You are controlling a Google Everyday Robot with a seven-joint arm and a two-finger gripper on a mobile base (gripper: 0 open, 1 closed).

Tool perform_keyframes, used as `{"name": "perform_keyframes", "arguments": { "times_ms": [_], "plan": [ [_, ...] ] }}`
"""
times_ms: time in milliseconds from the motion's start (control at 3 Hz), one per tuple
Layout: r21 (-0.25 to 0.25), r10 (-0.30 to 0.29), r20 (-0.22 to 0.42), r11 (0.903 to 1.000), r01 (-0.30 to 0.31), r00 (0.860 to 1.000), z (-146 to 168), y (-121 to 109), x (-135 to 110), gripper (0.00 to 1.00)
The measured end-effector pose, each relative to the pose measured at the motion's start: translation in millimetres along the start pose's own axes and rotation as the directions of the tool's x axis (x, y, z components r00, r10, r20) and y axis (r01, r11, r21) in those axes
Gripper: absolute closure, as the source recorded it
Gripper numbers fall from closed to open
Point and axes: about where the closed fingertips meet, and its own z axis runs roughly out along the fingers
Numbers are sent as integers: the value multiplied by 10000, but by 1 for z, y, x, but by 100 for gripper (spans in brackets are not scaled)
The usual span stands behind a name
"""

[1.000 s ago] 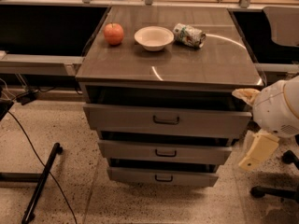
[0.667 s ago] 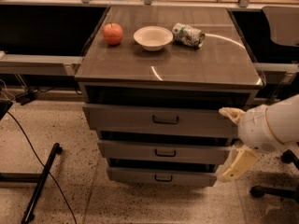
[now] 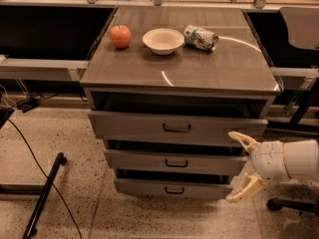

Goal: Open middle drawer

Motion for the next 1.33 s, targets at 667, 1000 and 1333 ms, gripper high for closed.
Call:
{"name": "perform_keyframes", "arguments": {
  "times_ms": [667,1000,1333],
  "plan": [
    [-335,-948,-640,9951,928,9934,40,7,30,0],
    [-1012,-1766,-445,9800,1714,9833,84,15,84,0],
    [-1010,-1770,-450,9799,1718,9832,84,15,84,0]
  ]
}}
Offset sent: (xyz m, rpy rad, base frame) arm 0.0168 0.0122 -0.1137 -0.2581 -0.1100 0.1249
